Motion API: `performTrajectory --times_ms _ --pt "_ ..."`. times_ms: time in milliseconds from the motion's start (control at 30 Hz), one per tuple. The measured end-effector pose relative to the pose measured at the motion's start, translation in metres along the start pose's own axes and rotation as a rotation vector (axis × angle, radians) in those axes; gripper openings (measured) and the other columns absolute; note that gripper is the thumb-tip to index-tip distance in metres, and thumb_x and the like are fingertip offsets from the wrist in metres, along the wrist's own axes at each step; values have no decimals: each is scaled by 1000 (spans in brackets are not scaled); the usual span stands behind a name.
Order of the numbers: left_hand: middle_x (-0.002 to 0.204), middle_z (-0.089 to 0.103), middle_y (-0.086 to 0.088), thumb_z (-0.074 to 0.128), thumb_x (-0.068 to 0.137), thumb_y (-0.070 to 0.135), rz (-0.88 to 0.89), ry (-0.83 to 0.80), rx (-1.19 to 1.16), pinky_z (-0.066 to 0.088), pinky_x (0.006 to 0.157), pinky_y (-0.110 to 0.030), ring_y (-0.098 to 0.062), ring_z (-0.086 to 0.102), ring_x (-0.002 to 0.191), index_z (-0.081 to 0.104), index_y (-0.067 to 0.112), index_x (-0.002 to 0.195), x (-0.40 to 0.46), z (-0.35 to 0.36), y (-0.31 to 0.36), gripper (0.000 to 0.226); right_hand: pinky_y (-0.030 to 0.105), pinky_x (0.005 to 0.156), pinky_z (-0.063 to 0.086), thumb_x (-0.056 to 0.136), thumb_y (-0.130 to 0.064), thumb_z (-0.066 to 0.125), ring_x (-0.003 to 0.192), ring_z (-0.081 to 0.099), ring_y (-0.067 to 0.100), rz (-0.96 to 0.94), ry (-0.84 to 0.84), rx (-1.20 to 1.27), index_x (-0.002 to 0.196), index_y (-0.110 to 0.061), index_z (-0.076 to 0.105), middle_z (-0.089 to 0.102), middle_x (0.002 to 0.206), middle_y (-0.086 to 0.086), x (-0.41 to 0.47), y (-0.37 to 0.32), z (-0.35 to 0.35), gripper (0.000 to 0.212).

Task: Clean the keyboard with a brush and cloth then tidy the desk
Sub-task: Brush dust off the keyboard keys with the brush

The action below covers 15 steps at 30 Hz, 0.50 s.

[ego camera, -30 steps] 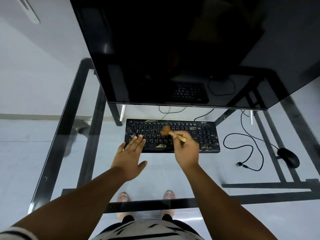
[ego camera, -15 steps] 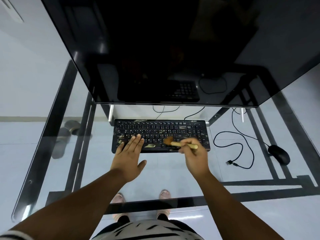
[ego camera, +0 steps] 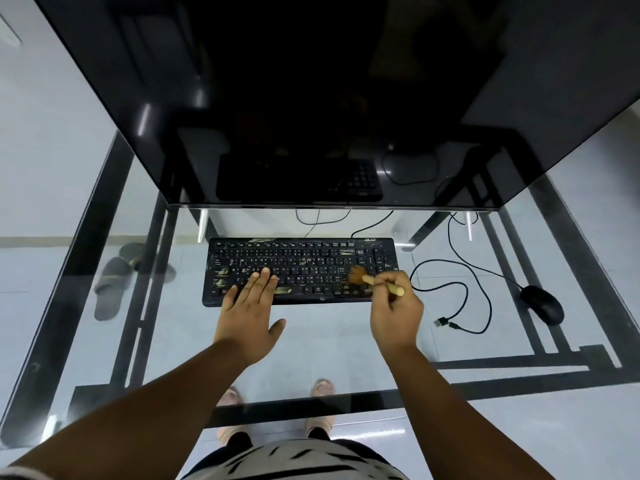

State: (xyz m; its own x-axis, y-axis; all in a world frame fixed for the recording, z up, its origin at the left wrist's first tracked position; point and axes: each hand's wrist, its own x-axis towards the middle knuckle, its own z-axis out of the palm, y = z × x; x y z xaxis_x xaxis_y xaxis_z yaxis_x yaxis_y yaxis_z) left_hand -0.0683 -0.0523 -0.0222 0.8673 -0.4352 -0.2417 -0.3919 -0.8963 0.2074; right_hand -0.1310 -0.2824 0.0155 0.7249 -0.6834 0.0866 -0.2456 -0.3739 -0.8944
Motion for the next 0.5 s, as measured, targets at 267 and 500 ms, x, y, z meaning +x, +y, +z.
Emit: performTrajectory --times_ms 267,500 --pt "162 -12 4 39 93 56 -17 1 16 2 120 -42 -13 -9 149 -5 20 154 11 -4 14 84 21 58 49 93 -13 60 65 63 6 46 -55 -11 95 -24 66 70 76 -14 16 3 6 13" --pt "161 -17 4 41 91 61 -21 -30 28 0 119 -42 -13 -13 148 -9 21 154 15 -3 21 90 27 54 48 92 -14 60 61 63 13 32 -90 -42 95 -27 67 70 73 -8 22 9 -1 14"
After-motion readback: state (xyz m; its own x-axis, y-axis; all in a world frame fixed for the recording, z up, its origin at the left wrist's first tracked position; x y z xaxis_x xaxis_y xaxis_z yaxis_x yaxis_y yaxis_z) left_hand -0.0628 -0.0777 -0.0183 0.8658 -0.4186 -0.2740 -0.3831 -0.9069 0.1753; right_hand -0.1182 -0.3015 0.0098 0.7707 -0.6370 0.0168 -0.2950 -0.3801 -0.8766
